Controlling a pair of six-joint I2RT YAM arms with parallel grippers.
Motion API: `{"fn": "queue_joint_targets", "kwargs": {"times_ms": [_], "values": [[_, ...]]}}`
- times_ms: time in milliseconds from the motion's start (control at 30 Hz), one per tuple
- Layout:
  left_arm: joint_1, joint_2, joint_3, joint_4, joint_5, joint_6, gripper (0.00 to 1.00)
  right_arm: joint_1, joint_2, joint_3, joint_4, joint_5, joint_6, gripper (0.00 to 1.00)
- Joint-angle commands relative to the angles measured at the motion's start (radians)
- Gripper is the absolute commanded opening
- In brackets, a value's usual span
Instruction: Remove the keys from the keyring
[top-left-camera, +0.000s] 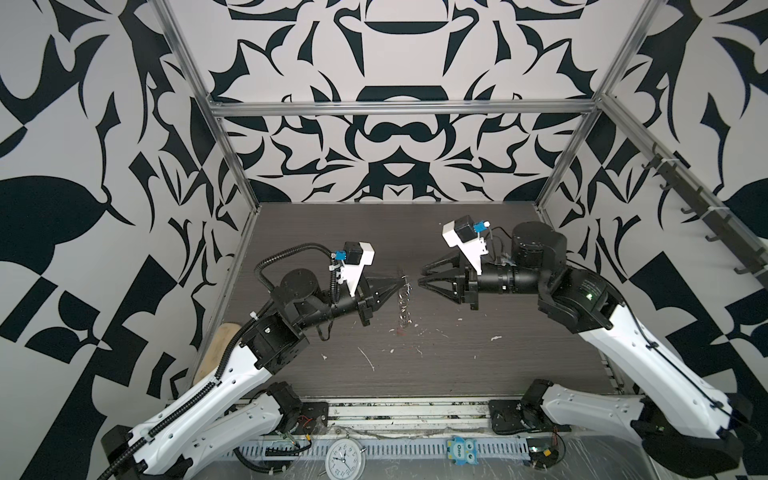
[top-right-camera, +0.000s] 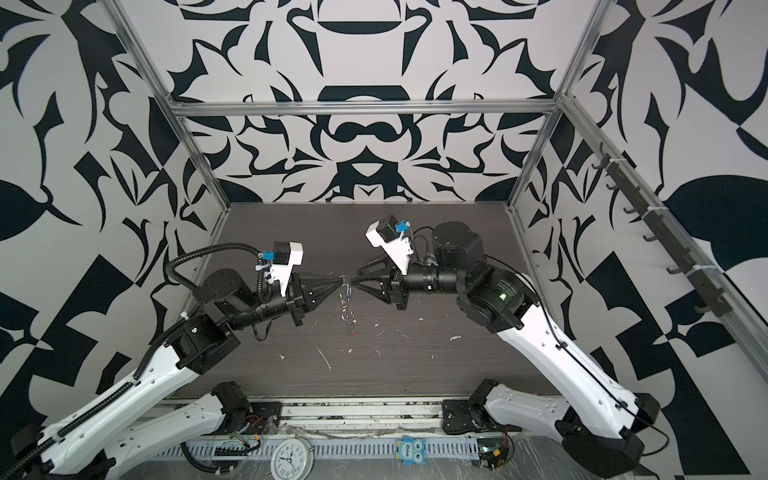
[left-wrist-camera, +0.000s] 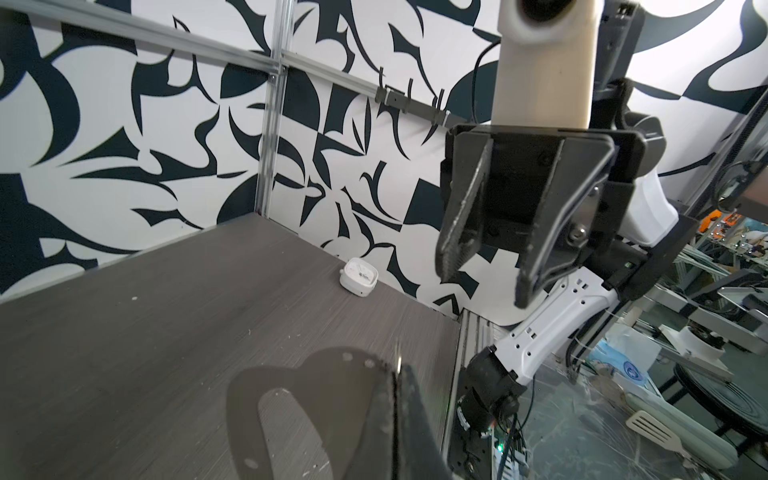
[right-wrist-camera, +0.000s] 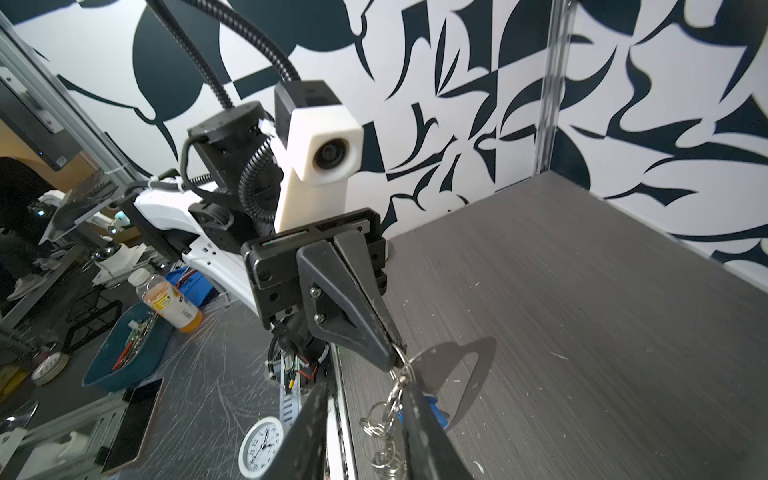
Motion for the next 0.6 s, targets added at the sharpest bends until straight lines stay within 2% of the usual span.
{"fn": "queue_joint_targets", "kwargs": {"times_ms": [0, 267, 567], "values": [[0.004, -0.015, 0.013, 0.106, -0.007, 0.026, 0.00, 0.003, -0.011, -0.030, 0.111, 0.022, 0.045, 0.34], [0.004, -0.041, -0.025, 0.212, 0.008, 0.014, 0.00, 0.003, -0.029, -0.148, 0.330, 0.030, 0.134, 0.35], [0.004, -0.048, -0.036, 0.242, 0.006, 0.013, 0.00, 0.003, -0.031, -0.187, 0.455, -0.009, 0.204, 0.35]]}}
